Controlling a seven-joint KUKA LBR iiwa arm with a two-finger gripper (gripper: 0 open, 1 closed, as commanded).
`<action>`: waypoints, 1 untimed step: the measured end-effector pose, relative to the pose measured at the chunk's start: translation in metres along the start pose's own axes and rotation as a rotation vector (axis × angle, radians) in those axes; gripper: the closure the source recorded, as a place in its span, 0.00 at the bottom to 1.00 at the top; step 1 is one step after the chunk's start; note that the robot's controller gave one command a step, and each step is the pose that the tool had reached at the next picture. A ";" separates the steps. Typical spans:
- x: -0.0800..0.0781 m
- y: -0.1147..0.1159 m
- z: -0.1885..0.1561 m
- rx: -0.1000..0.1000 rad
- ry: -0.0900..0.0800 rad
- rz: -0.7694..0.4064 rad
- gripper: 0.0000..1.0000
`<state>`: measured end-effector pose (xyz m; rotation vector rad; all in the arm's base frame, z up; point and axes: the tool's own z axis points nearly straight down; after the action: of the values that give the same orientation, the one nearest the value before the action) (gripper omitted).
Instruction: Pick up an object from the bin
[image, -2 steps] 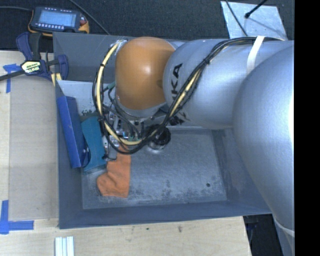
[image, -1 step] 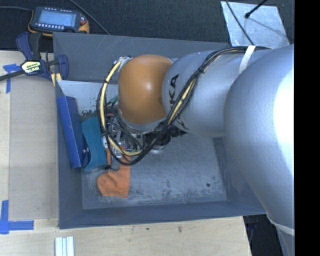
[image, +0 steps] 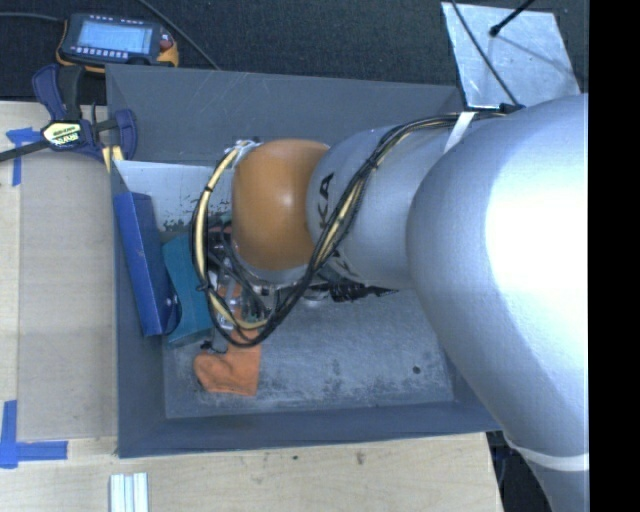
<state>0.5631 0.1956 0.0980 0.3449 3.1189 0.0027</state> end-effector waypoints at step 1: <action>-0.016 -0.024 0.019 0.002 0.003 -0.059 1.00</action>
Offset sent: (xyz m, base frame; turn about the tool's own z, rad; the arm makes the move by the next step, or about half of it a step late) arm 0.0000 0.0000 0.0000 0.0000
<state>0.5737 0.1691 0.0790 0.2536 3.1308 -0.0002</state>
